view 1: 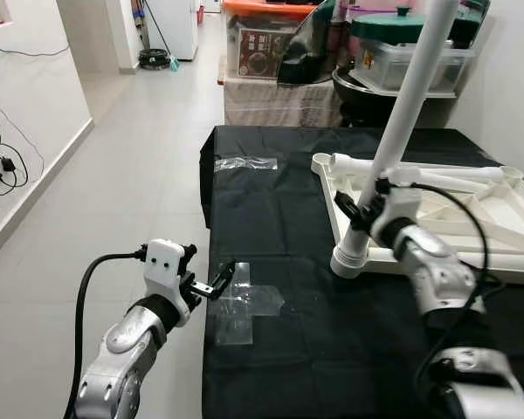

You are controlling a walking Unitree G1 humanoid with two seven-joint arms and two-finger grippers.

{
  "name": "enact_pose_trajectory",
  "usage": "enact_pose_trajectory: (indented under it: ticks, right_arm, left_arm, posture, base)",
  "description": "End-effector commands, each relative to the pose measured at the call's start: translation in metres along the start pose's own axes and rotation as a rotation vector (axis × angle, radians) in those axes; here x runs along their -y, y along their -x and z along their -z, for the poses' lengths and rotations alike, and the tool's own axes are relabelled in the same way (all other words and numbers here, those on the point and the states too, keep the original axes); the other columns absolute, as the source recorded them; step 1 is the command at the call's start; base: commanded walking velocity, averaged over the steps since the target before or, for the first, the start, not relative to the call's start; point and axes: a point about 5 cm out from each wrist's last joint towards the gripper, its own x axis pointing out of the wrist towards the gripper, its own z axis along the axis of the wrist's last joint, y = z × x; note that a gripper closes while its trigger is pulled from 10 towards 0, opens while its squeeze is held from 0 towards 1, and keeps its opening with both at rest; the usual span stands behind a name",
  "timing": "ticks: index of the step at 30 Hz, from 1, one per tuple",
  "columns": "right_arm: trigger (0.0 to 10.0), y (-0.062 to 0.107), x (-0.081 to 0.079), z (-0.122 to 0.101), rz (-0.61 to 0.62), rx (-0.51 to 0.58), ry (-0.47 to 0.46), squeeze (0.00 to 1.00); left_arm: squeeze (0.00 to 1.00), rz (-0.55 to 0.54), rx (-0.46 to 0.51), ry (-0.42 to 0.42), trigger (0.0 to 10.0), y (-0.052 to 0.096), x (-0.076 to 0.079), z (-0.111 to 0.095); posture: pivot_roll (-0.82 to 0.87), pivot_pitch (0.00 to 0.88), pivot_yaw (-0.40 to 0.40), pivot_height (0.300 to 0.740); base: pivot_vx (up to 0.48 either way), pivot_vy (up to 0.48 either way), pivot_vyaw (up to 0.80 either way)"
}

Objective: Building children table

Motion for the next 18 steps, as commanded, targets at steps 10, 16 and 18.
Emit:
enact_pose_trajectory:
  ticks: [10, 16, 18]
  right_arm:
    - [0.0, -0.008, 0.018, -0.003, 0.171, 0.044, -0.12, 0.0]
    - [0.0, 0.022, 0.021, 0.037, 0.868, -0.055, -0.259, 0.0]
    - [0.0, 0.024, 0.005, 0.047, 0.862, -0.088, -0.265, 0.0]
  left_arm:
    - [0.0, 0.007, -0.014, -0.009, 10.0, 0.0, -0.002, 0.001]
    - [0.0, 0.004, -0.016, -0.01, 10.0, 0.001, -0.002, 0.002]
    - [0.0, 0.006, -0.017, -0.008, 10.0, 0.001, 0.0, 0.002]
  posture:
    - [0.08, 0.0, -0.073, 0.74]
    - [0.08, 0.0, -0.073, 0.74]
    - [0.09, 0.0, -0.074, 0.74]
  base:
    - [0.0, 0.0, 0.0]
    - [0.0, 0.0, 0.0]
    - [0.0, 0.0, 0.0]
